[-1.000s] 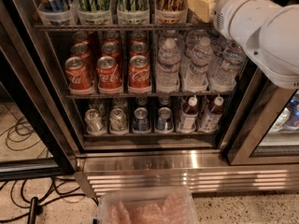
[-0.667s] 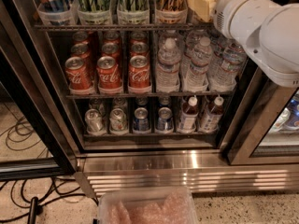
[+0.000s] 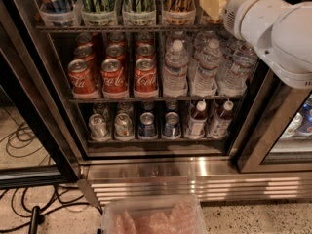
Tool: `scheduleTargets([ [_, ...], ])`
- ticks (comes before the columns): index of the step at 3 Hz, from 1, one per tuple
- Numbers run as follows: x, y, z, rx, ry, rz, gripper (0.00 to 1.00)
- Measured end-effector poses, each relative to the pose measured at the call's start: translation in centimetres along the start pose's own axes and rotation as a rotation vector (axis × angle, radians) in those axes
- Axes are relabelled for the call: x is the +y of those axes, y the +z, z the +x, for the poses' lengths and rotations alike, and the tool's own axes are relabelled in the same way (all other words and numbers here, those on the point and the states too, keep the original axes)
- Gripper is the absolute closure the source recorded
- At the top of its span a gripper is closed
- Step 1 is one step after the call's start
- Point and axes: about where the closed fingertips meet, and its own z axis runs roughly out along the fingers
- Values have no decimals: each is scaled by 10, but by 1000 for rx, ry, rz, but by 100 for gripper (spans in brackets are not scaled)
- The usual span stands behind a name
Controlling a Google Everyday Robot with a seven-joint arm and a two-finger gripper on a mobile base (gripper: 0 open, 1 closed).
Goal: Pick orange can from top shelf of fridge
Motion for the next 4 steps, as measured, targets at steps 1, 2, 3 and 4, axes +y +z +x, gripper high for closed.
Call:
scheduleTargets([
  [1,0,0,0,0,0,0,100],
  [2,0,0,0,0,0,0,100],
  [3,1,2,-5,-7,10,-4,100],
  [4,2,0,-24,-38,29,-16,100],
])
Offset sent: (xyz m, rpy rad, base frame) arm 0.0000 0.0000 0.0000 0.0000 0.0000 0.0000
